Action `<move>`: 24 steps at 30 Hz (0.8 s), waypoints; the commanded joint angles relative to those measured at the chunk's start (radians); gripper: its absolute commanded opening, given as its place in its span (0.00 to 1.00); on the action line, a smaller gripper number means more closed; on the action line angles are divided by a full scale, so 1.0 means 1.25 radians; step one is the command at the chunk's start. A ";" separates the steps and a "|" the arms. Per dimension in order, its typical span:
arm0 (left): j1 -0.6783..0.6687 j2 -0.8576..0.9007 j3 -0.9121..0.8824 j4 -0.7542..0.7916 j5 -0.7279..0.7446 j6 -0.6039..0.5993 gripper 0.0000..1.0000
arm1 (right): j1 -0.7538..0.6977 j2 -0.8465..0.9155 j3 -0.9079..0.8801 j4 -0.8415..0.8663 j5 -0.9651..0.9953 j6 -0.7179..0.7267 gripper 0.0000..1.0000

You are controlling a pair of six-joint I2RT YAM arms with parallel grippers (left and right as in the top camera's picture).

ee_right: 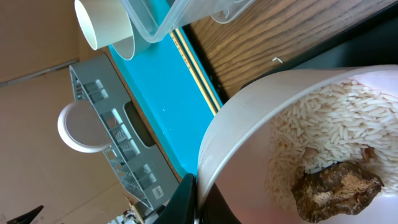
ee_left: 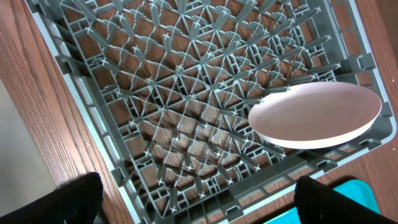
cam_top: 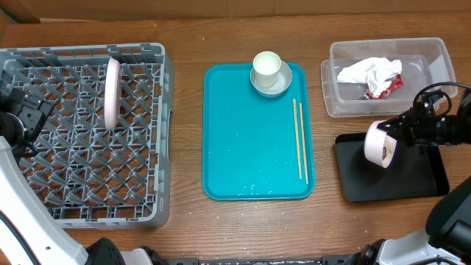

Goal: Sort waste into correct bins and load items into the dishwasher
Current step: 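Tilt the bowl with the right gripper to pour rice onto the black tray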

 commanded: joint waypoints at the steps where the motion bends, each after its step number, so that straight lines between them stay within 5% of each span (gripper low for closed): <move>1: 0.004 0.003 0.009 0.003 0.002 0.010 1.00 | -0.002 -0.005 -0.005 -0.003 -0.027 -0.014 0.04; 6: 0.004 0.003 0.009 0.003 0.002 0.010 1.00 | -0.002 -0.005 -0.031 -0.067 -0.026 -0.076 0.04; 24: 0.004 0.003 0.009 0.003 0.002 0.010 1.00 | -0.085 0.025 -0.079 0.029 -0.164 -0.077 0.04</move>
